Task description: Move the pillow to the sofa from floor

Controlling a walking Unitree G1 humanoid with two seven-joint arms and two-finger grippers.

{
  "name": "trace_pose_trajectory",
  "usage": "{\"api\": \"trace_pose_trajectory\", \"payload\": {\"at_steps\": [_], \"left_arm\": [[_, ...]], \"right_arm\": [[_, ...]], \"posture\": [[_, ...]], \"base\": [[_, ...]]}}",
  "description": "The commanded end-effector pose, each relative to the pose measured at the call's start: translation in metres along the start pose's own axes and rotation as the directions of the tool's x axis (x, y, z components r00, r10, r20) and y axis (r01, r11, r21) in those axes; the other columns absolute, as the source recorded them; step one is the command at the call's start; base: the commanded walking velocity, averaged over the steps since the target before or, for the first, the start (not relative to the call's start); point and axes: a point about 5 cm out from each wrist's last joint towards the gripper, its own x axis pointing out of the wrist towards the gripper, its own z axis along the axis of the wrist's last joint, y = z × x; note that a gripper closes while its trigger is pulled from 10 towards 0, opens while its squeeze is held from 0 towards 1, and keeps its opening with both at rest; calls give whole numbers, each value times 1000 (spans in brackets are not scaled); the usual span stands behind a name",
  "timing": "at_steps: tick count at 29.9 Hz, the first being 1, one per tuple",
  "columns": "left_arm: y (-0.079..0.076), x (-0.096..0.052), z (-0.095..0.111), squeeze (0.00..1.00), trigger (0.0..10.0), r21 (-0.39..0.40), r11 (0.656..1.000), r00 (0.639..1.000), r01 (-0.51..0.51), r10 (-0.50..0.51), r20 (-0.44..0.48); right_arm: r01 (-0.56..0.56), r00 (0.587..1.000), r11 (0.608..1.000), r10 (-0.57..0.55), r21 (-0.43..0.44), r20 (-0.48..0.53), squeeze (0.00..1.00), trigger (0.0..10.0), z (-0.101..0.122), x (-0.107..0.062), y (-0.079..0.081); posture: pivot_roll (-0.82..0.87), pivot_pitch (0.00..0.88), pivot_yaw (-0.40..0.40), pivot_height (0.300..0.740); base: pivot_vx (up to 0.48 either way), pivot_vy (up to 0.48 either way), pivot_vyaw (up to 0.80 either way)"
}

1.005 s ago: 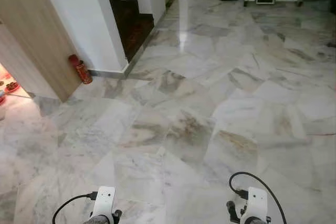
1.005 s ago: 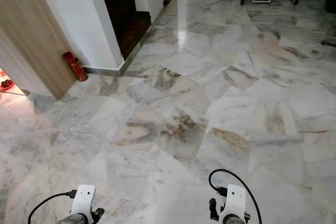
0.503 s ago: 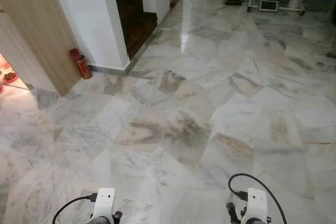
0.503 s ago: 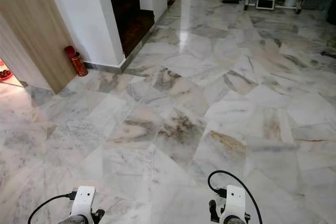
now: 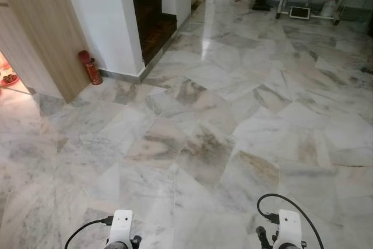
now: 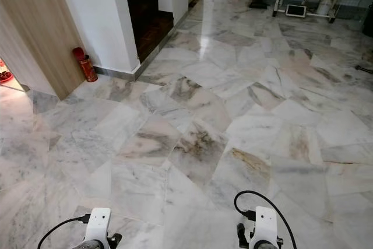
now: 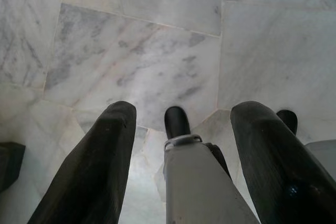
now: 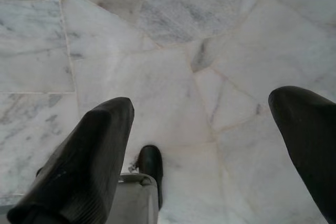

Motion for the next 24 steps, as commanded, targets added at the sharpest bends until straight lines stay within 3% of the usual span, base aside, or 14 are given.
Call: {"api": "trace_pose_trajectory", "payload": {"at_steps": [1,9,24], "left_arm": [[-1,-1,-7,0,10000,3,1000,1000,-2,2,-23],[-2,-1,-8,0,10000,14,1000,1000,-6,6,-16],[9,-1,-11,0,10000,2,999,999,-44,44,-26]], "right_arm": [[-4,1000,1000,4,-7,-20,0,10000,-4,-1,-2],[-25,999,998,23,-54,-25,0,10000,-5,-1,-3],[-14,1000,1000,14,-7,-28,0,10000,-9,-1,4]], "posture": [[-122,0,-28,740],[-110,0,-27,740],[-110,0,15,740]], "base": [[0,0,0],[0,0,127],[0,0,800]]}}
